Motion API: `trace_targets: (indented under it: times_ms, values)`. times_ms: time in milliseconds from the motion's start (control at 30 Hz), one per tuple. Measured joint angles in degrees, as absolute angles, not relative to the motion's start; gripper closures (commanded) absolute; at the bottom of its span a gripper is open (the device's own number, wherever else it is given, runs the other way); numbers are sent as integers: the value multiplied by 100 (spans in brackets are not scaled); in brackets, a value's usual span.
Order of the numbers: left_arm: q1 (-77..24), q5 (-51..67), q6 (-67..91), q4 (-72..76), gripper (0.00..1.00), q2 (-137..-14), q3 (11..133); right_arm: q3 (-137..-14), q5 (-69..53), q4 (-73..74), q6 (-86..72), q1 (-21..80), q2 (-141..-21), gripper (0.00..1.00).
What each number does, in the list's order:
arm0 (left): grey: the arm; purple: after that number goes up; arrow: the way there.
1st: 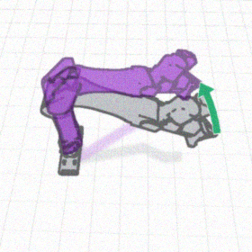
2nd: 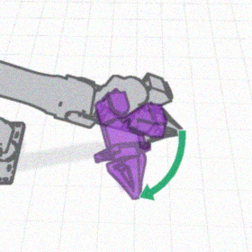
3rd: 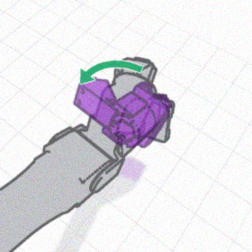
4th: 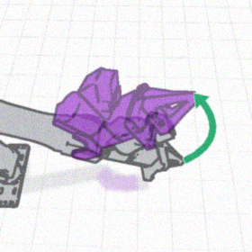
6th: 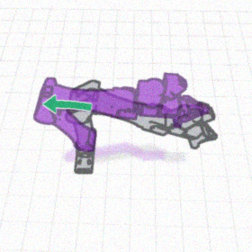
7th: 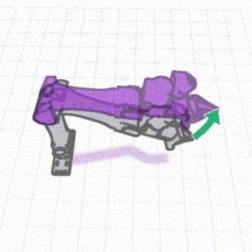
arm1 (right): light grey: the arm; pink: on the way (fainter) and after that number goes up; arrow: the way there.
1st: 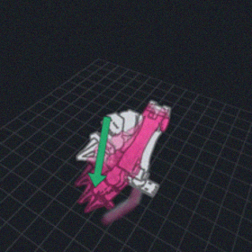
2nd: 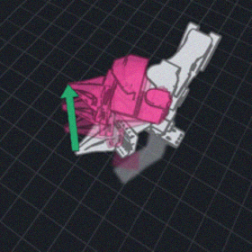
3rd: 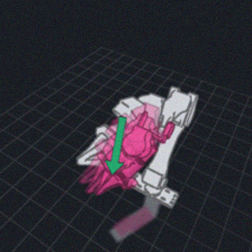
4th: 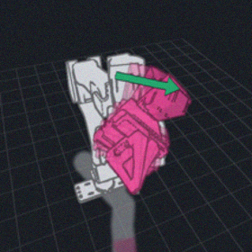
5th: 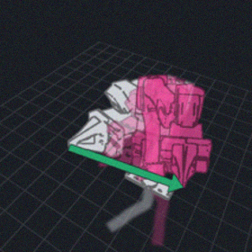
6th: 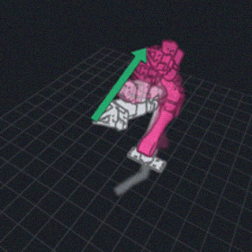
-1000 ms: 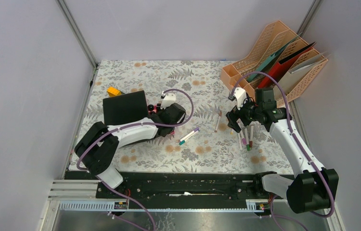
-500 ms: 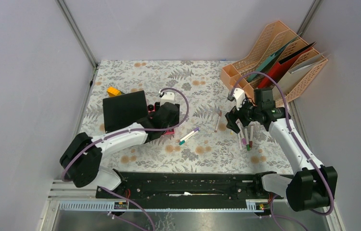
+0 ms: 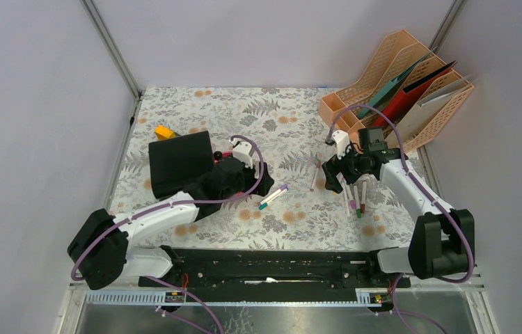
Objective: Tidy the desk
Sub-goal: Place the stationery in the drawer, then pick up the stationery from the center of the board.
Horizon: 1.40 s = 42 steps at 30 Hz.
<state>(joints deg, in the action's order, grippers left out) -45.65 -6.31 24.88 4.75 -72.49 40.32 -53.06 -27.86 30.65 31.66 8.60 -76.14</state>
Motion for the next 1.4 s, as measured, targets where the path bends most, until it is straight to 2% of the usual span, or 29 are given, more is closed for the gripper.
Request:
trace_targets:
  times_ms: [567,1067,1400]
  values:
    - [-4565,270,2897,1284,9,-6888,3371,-5297,-1293,2440,1925,860,-8886,16]
    - [-4565,309,2919,1406,7,-6637,3212,-5334,-989,2036,1514,860,-9397,18]
    - [-4565,327,2945,1461,7,-6482,3120,-5393,-939,1994,1450,954,-9581,29]
